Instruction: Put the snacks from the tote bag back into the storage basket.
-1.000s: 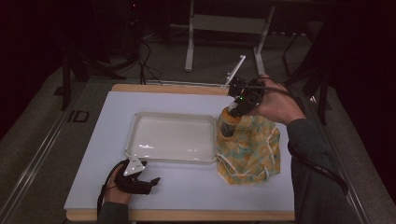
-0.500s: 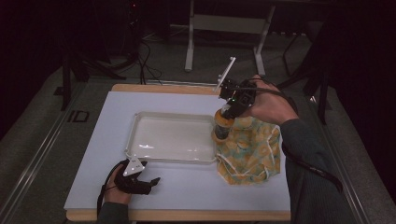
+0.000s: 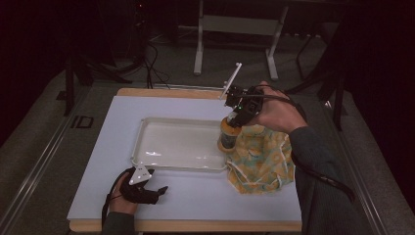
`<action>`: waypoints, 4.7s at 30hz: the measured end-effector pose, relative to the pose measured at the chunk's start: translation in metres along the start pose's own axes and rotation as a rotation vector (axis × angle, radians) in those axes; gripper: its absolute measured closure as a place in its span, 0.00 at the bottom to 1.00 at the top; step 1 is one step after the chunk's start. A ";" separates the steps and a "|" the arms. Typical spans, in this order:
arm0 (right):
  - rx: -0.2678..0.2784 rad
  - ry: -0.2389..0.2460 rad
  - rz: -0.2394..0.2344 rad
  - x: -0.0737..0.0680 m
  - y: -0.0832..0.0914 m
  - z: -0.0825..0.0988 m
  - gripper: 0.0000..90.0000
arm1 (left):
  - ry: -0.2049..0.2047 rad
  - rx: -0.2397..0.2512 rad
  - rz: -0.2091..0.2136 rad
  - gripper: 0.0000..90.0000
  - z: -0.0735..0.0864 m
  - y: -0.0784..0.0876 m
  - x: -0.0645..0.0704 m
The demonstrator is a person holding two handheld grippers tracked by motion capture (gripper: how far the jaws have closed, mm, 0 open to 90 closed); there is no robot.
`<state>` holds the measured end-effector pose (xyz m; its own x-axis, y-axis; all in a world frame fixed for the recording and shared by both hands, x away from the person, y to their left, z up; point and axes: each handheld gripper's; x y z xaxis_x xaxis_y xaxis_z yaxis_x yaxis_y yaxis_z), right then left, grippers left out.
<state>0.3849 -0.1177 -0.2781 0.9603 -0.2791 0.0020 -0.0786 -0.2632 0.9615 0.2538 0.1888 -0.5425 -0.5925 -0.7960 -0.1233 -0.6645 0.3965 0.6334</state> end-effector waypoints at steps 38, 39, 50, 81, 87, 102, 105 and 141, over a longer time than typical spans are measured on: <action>-0.016 0.045 -0.034 -0.014 -0.031 -0.009 0.65 | 0.000 -0.005 -0.004 0.22 0.000 0.000 0.000; -0.017 0.046 -0.034 -0.014 -0.031 -0.009 0.65 | 0.000 -0.003 -0.004 0.22 0.000 0.000 0.000; -0.016 0.047 -0.037 -0.014 -0.040 -0.009 0.65 | 0.000 -0.006 -0.002 0.22 0.000 0.000 0.000; -0.024 0.051 -0.060 -0.016 -0.062 -0.009 0.65 | 0.001 -0.011 -0.003 0.22 -0.001 -0.001 0.000; -0.031 0.049 -0.064 -0.016 -0.066 -0.009 0.65 | -0.001 -0.012 -0.003 0.22 -0.001 -0.001 0.000; -0.063 0.054 -0.071 -0.018 -0.076 -0.007 0.65 | 0.000 -0.013 -0.002 0.22 -0.001 -0.001 0.000; -0.068 0.055 -0.076 -0.019 -0.077 -0.007 0.65 | -0.001 -0.014 -0.003 0.22 -0.001 -0.001 0.000; -0.098 0.007 -0.009 -0.022 -0.083 -0.013 0.55 | -0.001 -0.025 0.002 0.22 -0.001 -0.002 0.000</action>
<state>0.3736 -0.0779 -0.3549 0.9627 -0.2705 -0.0052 -0.0437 -0.1743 0.9837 0.2559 0.1877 -0.5429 -0.5943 -0.7948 -0.1228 -0.6517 0.3865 0.6526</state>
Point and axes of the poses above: each handheld gripper's, and its own axes: y roughly backward along the jaws, z roughly out of its underside, x roughly to its right, and after that the axes turned 11 degrees about -z, right-handed
